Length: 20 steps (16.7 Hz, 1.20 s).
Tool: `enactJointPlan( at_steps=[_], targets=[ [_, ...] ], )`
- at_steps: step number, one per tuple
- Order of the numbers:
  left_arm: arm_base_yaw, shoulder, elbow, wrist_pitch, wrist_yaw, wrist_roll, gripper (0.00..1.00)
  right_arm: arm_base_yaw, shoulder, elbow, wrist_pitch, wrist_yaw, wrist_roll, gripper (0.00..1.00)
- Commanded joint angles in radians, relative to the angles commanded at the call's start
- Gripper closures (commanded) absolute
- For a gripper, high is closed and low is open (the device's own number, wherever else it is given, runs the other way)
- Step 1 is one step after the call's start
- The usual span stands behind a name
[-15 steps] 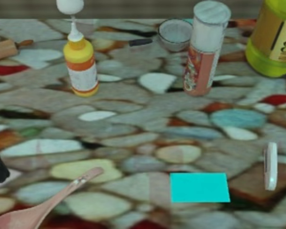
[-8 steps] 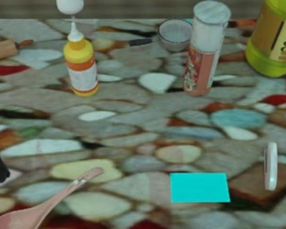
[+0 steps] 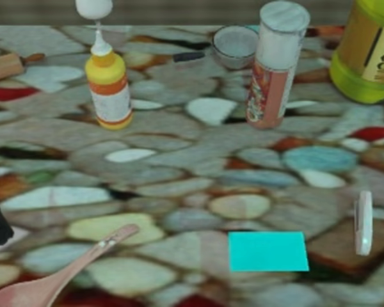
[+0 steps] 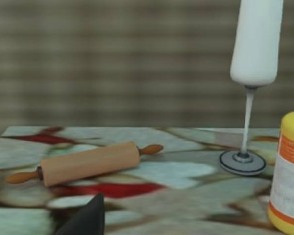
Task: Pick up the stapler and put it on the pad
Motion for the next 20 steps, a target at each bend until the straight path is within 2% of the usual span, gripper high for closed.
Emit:
enactJointPlan(
  at_steps=[6, 10, 13, 20],
  targets=[
    [0.000, 0.000, 0.000, 0.000, 0.000, 0.000, 0.00, 0.087, 0.507, 0.362, -0.344, 0.000, 0.134, 0.00],
    [0.000, 0.000, 0.000, 0.000, 0.000, 0.000, 0.00, 0.126, 0.726, 0.532, -0.488, -0.002, 0.194, 0.00],
    [0.000, 0.000, 0.000, 0.000, 0.000, 0.000, 0.00, 0.139, 0.794, 0.591, -0.534, -0.003, 0.214, 0.00],
    [0.000, 0.000, 0.000, 0.000, 0.000, 0.000, 0.00, 0.135, 0.800, 0.579, -0.518, -0.003, 0.213, 0.00]
  ],
)
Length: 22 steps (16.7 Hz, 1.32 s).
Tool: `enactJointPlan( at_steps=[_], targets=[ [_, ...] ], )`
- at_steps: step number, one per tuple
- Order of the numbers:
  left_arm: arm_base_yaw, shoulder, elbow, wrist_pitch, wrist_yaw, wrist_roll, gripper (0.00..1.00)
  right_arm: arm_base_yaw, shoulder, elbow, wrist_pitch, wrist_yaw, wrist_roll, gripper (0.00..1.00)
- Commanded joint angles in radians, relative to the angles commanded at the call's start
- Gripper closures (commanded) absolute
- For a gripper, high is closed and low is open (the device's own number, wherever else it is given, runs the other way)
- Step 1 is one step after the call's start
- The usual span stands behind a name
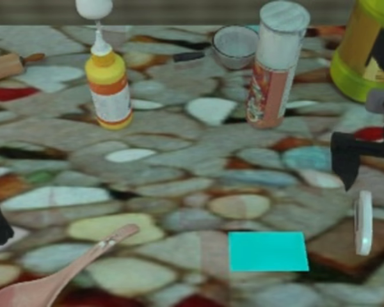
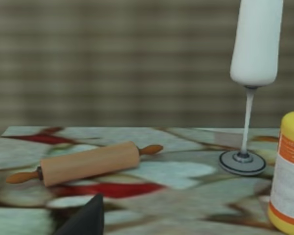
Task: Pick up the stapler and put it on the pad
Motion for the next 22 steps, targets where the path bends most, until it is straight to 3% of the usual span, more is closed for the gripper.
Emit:
enactJointPlan(
  at_steps=[9, 14, 22],
  targets=[
    [0.000, 0.000, 0.000, 0.000, 0.000, 0.000, 0.00, 0.007, 0.137, -0.218, 0.359, 0.000, 0.007, 0.00],
    [0.000, 0.000, 0.000, 0.000, 0.000, 0.000, 0.00, 0.008, 0.148, -0.234, 0.382, 0.000, 0.008, 0.00],
    [0.000, 0.000, 0.000, 0.000, 0.000, 0.000, 0.00, 0.008, 0.148, -0.234, 0.382, 0.000, 0.008, 0.60]
  ],
)
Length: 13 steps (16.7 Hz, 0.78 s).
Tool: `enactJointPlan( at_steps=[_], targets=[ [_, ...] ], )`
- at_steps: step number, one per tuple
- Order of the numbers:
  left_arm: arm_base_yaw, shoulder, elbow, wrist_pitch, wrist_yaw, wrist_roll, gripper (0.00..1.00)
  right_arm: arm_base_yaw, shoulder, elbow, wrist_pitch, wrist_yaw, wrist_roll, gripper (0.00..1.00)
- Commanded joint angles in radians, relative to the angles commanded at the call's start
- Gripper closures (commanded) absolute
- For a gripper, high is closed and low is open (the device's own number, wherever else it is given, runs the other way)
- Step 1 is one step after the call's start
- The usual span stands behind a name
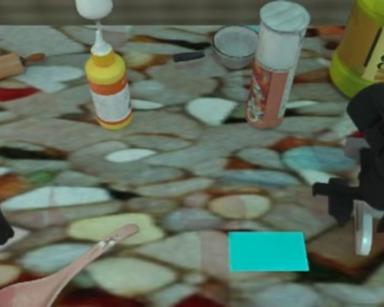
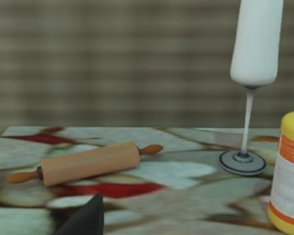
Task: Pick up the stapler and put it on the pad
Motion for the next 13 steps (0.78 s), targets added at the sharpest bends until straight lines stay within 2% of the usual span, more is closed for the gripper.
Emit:
enactJointPlan(
  at_steps=[5, 13],
  targets=[
    [0.000, 0.000, 0.000, 0.000, 0.000, 0.000, 0.00, 0.000, 0.000, 0.000, 0.000, 0.000, 0.000, 0.98],
    [0.000, 0.000, 0.000, 0.000, 0.000, 0.000, 0.00, 0.000, 0.000, 0.000, 0.000, 0.000, 0.000, 1.00]
  ],
)
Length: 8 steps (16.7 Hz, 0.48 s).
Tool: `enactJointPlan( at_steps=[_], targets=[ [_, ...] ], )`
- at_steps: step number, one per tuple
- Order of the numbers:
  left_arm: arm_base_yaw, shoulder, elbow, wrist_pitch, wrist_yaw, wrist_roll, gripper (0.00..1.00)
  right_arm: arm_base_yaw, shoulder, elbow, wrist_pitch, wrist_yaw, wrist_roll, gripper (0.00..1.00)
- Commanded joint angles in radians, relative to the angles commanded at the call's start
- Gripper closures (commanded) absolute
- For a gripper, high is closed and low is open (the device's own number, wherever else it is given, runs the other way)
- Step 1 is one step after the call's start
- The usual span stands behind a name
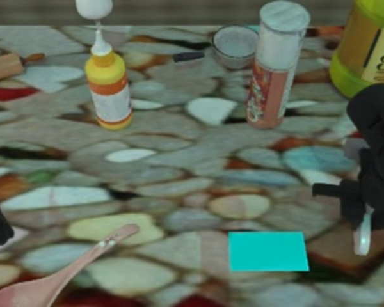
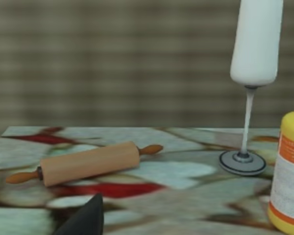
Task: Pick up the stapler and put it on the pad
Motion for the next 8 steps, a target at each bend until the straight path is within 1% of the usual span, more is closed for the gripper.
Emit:
enactJointPlan(
  at_steps=[2, 4, 8],
  targets=[
    [0.000, 0.000, 0.000, 0.000, 0.000, 0.000, 0.00, -0.001, -0.002, 0.003, -0.003, 0.000, 0.001, 1.00],
    [0.000, 0.000, 0.000, 0.000, 0.000, 0.000, 0.00, 0.000, -0.013, 0.030, -0.040, 0.000, 0.001, 1.00],
    [0.000, 0.000, 0.000, 0.000, 0.000, 0.000, 0.00, 0.001, -0.070, 0.131, -0.209, 0.000, 0.001, 1.00]
  ],
)
